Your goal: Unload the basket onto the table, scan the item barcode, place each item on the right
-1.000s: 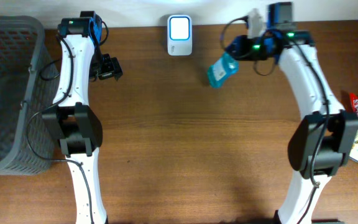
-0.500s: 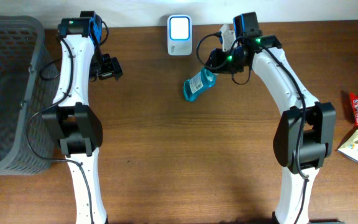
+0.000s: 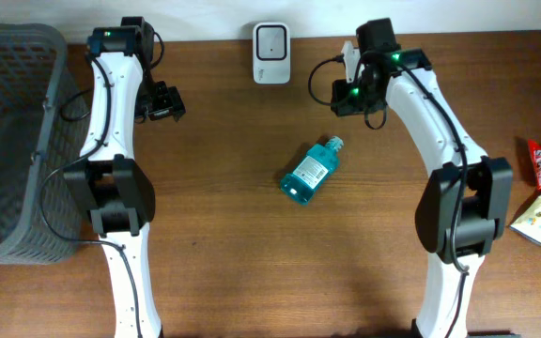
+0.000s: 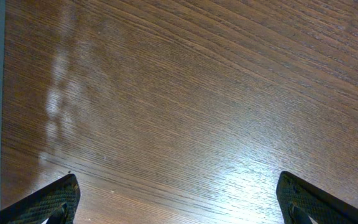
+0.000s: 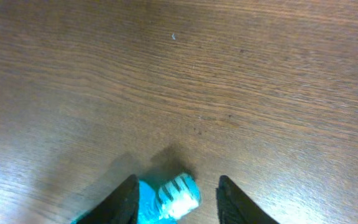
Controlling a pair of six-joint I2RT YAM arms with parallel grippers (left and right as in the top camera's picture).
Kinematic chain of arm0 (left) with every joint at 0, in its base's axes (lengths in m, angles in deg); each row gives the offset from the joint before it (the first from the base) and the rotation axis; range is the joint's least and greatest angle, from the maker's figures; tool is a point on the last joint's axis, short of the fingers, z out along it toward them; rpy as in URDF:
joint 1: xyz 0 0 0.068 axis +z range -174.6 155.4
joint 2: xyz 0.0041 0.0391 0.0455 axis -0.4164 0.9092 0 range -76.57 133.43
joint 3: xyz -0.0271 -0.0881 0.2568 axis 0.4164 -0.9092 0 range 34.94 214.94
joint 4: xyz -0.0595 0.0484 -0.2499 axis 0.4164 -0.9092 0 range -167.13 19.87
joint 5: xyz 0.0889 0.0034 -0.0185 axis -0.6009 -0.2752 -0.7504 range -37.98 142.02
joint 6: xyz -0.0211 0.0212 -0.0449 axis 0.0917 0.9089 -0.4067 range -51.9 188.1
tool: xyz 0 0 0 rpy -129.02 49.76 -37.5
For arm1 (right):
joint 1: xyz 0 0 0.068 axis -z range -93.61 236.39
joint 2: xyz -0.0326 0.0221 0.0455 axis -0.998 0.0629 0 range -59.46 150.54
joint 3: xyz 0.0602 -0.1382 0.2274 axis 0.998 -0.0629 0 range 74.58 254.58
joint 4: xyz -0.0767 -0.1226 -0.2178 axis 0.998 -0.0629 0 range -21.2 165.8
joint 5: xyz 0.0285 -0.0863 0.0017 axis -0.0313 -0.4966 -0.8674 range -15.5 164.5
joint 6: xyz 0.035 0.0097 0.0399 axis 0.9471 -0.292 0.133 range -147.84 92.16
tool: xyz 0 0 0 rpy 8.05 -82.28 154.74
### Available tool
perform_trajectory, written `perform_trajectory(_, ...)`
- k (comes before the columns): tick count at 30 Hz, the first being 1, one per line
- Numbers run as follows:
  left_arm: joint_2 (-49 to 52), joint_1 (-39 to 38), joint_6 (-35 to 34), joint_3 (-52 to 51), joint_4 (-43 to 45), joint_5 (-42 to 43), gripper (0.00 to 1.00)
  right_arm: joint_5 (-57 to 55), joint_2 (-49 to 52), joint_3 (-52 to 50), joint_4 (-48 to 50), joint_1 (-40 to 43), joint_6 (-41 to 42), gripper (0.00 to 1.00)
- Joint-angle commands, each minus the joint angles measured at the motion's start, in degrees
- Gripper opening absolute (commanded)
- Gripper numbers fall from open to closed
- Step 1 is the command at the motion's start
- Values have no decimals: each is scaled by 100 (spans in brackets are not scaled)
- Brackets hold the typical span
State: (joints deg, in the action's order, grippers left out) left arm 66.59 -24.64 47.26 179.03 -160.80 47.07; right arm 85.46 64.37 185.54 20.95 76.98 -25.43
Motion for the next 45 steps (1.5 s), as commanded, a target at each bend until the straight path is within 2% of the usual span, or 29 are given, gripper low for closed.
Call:
perform_trajectory(1,31,22,-57,33,-9,-46,99,-118,-317,221,-319,-37,-74,43)
perform_trajectory(4,31,22,-57,33,-9,-48,99,-109,-267,219,-970,-144,170,46)
perform_trajectory(5,31,22,-57,33,-9,-48,99,-70,-260,219,-1119,-175,358,50)
perform_trajectory(9,31,22,-57,33,-7,-48,99,975,-260,201,-1801,-404,560,79)
perform_trajectory(10,31,20,-57,33,-7,-48,99,1154,-256,133,-1803,-470,560,82)
perform_trajectory(11,31,20,-57,33,-7,-46,99,1272,-256,61,-1781,-542,560,93)
perform_trajectory(12,31,15,-57,33,-7,-46,99,1298,-256,-35,-1731,-643,562,99)
perform_trajectory(14,31,9,-57,33,-7,-48,99,1189,-247,-181,-1672,-826,581,99)
perform_trajectory(18,31,22,-57,33,-7,-48,99,-522,-247,-404,-1604,-1215,3104,98)
perform_trajectory(21,31,22,-57,33,-7,-48,99,-769,-247,-420,-1447,-1399,3993,99)
perform_trajectory(28,31,20,-57,33,-7,-48,99,-750,-232,-533,-767,-1696,4105,99)
perform_trajectory(30,31,22,-57,33,-7,-48,99,-914,-162,-573,-778,-1744,4503,100)
perform_trajectory(35,31,20,-57,33,-7,-46,99,-1180,-55,-804,-721,-1869,5521,94)
perform_trajectory(42,31,22,-57,33,-7,-48,99,-1471,-55,-1320,-326,-1945,5818,93)
perform_trajectory(45,31,22,-57,33,-7,-48,99,-1624,-55,-1493,-293,-1945,6214,93)
